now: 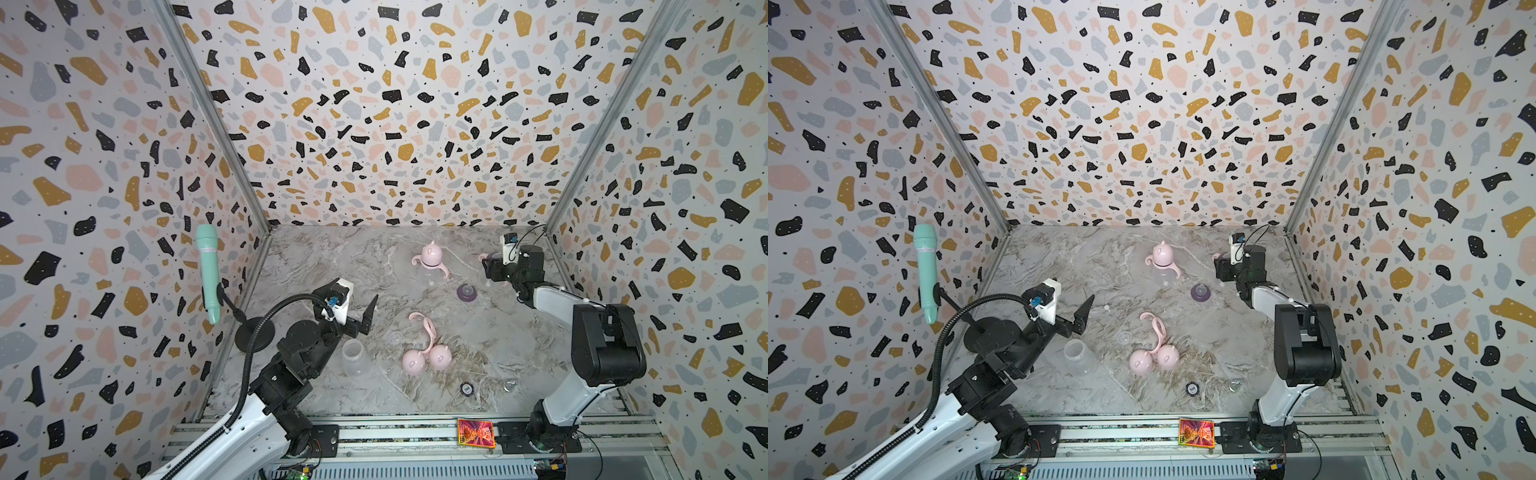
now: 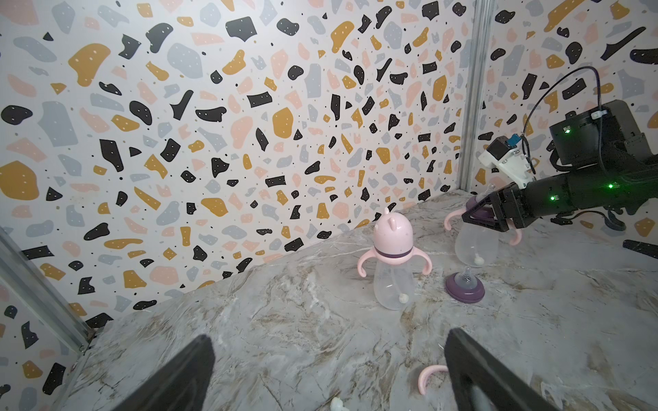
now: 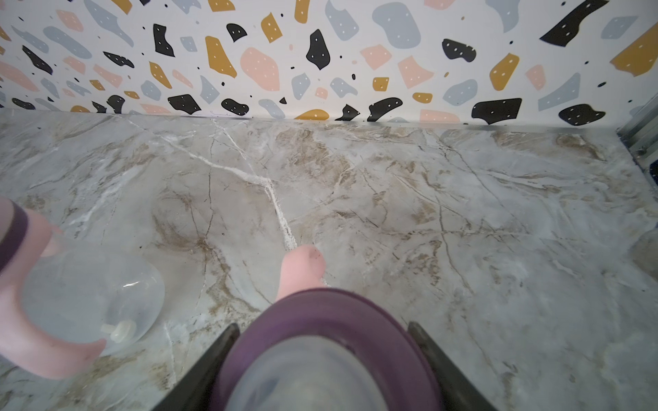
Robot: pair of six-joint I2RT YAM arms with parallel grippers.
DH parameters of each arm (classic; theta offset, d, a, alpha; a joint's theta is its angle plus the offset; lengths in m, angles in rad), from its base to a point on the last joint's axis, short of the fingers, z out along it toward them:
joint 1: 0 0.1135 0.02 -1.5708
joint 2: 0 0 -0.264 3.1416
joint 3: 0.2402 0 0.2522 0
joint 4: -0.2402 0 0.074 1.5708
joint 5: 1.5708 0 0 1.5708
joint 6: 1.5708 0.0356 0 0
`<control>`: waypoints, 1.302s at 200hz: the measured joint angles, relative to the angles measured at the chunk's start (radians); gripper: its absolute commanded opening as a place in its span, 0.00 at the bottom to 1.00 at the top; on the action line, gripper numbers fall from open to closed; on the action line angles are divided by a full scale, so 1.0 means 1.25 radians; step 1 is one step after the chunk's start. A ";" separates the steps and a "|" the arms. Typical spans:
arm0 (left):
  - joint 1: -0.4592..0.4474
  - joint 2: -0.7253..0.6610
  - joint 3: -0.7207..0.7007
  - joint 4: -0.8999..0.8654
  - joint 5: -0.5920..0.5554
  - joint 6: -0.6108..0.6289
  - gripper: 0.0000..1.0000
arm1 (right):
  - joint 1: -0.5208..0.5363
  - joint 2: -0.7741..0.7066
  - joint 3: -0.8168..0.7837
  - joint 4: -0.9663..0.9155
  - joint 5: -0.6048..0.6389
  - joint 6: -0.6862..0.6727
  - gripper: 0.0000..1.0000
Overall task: Assemble the baby bottles
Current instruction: Place the baby bottle at the center of the board.
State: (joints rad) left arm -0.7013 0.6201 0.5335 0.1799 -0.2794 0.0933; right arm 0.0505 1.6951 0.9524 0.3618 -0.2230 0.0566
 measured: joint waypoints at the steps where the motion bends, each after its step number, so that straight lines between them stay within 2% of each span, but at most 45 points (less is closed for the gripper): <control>1: 0.000 0.000 0.000 0.000 0.000 0.000 1.00 | 0.000 0.000 0.000 0.000 0.000 0.000 0.49; 19: 0.000 0.002 0.000 0.000 0.000 0.000 1.00 | 0.004 0.002 0.005 -0.010 0.005 -0.005 0.63; 59: 0.000 0.009 0.000 0.000 0.001 0.002 1.00 | 0.013 0.007 0.027 -0.041 0.009 -0.012 0.84; 99: 0.000 0.012 0.000 0.000 0.001 0.003 1.00 | 0.014 0.007 0.028 -0.055 0.013 -0.011 0.88; 131: 0.000 0.012 0.000 0.000 0.001 0.004 1.00 | 0.014 0.002 0.029 -0.077 0.020 -0.012 0.98; 210: 0.000 0.018 0.000 -0.001 0.000 0.005 1.00 | 0.016 -0.072 0.074 -0.184 0.059 -0.020 0.99; 260: 0.000 0.042 0.006 -0.037 -0.023 -0.007 1.00 | 0.075 -0.157 0.092 -0.308 0.175 -0.014 0.98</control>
State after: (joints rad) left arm -0.7013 0.6720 0.5411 0.1337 -0.3084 0.0841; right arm 0.1440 1.4986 1.0668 -0.0231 -0.0044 0.0391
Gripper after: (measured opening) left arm 0.996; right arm 0.996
